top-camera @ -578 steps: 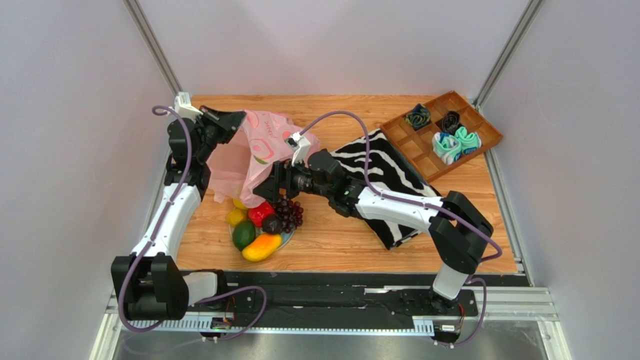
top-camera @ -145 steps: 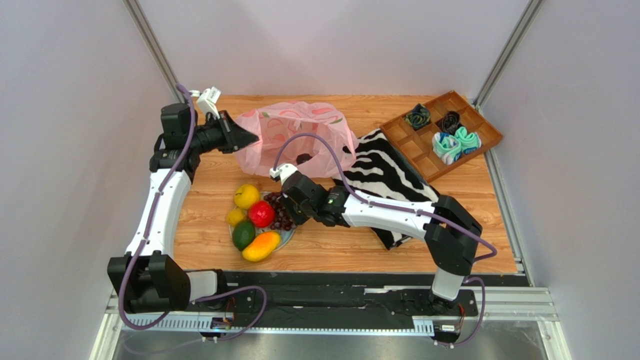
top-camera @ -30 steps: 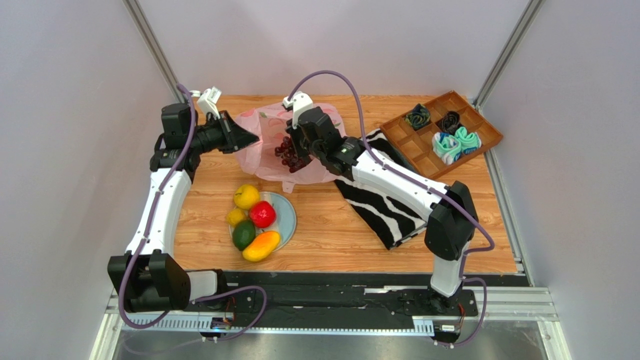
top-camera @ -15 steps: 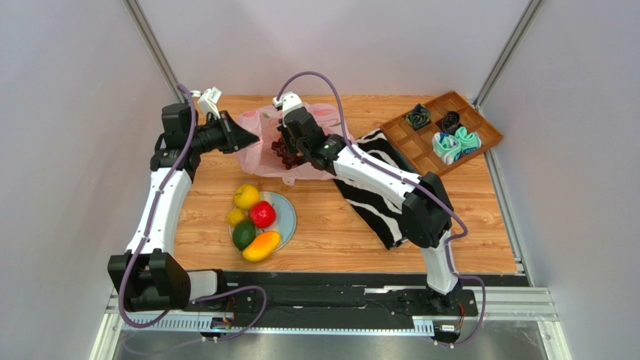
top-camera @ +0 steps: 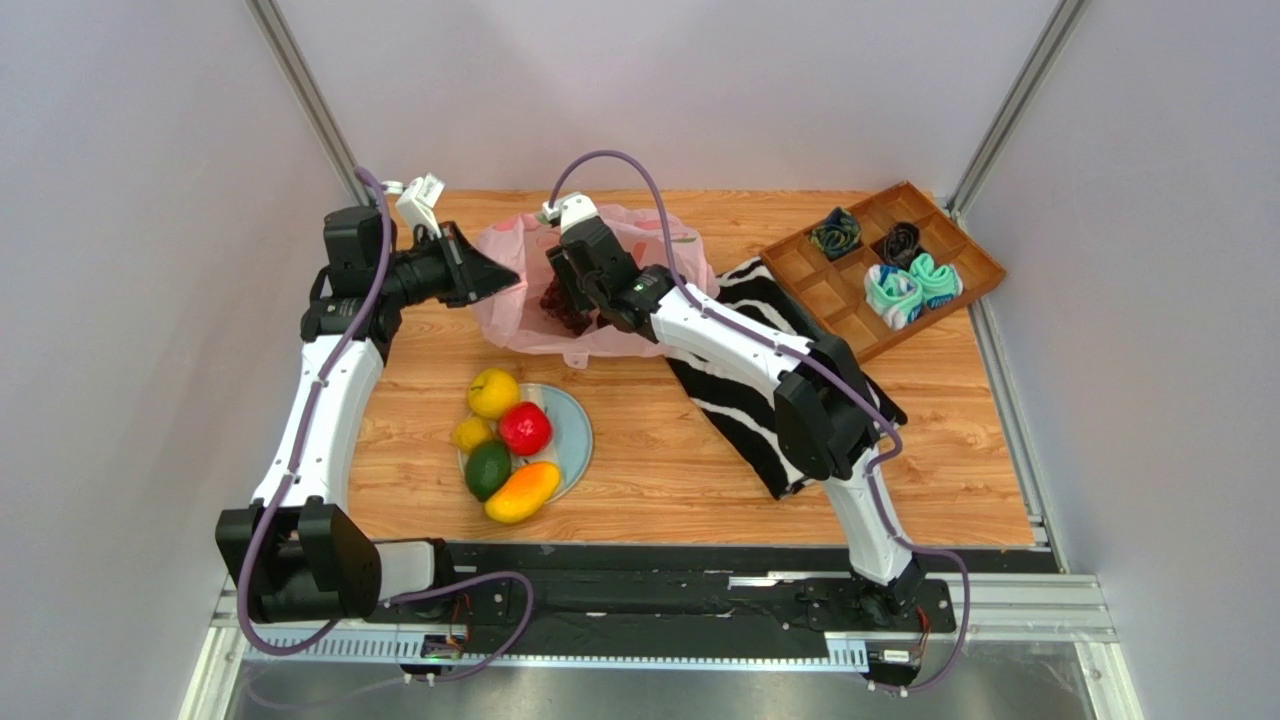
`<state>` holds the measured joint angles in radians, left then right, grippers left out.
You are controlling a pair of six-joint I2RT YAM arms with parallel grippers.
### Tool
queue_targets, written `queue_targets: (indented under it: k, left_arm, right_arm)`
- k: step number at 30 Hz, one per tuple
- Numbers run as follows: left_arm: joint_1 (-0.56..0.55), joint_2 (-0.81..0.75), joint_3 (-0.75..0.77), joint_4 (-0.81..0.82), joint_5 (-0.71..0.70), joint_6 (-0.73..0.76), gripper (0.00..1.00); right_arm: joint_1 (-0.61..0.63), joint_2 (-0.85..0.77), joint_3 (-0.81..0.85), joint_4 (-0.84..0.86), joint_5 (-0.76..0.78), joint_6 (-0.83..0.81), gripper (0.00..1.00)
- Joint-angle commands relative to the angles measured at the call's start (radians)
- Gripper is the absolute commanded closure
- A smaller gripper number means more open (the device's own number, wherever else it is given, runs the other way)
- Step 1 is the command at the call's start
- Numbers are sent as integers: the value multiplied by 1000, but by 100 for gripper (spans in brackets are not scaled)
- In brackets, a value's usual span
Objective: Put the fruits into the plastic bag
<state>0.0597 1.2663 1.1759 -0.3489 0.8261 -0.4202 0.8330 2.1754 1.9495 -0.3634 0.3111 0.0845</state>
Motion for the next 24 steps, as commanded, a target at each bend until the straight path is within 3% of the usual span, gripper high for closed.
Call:
queue_targets:
  k: [1, 9, 21, 24]
  left_arm:
    - [2, 4, 34, 19, 13, 1, 100]
    - [3, 4, 34, 19, 15, 1, 100]
    - [3, 4, 33, 16, 1, 6, 100]
    - [2, 4, 33, 13, 1, 8, 100]
  right_arm:
    - [-8, -15, 19, 14, -26, 8, 48]
    - [-8, -86, -53, 56, -92, 11, 45]
    - [52, -436, -395, 254, -296, -12, 45]
    - [92, -522, -492, 305, -297, -14, 37]
